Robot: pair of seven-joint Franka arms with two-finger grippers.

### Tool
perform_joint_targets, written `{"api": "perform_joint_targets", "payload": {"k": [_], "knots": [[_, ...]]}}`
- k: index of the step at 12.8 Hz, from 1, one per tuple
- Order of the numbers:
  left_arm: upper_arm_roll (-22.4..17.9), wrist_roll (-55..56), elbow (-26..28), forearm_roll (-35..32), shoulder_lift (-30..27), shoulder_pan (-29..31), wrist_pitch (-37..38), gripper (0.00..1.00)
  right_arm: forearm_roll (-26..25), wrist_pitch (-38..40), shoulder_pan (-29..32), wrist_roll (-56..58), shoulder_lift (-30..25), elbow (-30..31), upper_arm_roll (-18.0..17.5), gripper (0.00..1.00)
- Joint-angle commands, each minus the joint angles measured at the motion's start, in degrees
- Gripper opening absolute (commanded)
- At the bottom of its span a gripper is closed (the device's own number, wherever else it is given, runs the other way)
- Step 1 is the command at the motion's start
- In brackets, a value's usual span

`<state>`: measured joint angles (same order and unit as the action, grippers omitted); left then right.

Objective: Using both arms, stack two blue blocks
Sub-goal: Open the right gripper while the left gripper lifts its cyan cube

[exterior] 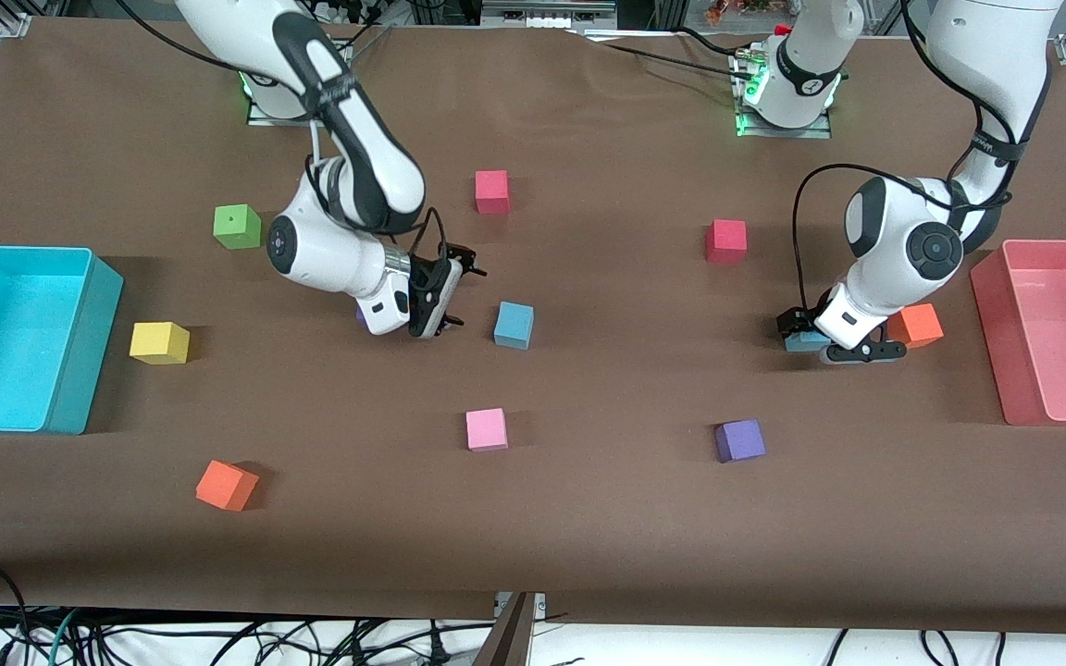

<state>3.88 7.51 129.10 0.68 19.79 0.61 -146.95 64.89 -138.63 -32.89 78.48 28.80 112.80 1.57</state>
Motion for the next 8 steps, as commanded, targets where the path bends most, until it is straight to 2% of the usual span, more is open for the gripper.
{"api": "perform_joint_targets", "payload": {"k": [1,2,3,5,6,8], "knots": [[-0.36,-0.56,0.54,-1.38,-0.02,-0.26,-1.15,0.64,15.84,-0.77,0.64,21.03,3.97,-0.21,-0.34,0.99],[-0.36,-0.56,0.8,-1.38,-0.1,-0.26,-1.15,0.47,18.5,-0.77,0.64,24.4,4.5,-0.13,-0.34,0.99],[-0.36,-0.48,0.8,-1.38,-0.28,-0.26,-0.98,0.32,18.96,-0.77,0.64,26.09,4.59,-0.13,-0.34,0.99],[-0.36,-0.48,0.72,-1.38,-1.59,-0.26,1.03,0.1,19.14,-0.59,0.81,28.64,4.51,-0.21,-0.34,0.99],[-0.36,-0.22,0.02,-1.38,-3.43,-0.34,3.83,0.02,20.01,-0.68,0.81,30.13,4.59,-0.3,-0.34,0.99],[-0.28,0.31,-4.18,-1.29,-6.51,-2.79,12.33,0.0,22.29,-0.68,0.9,33.47,4.68,-0.3,-0.34,0.99]]}}
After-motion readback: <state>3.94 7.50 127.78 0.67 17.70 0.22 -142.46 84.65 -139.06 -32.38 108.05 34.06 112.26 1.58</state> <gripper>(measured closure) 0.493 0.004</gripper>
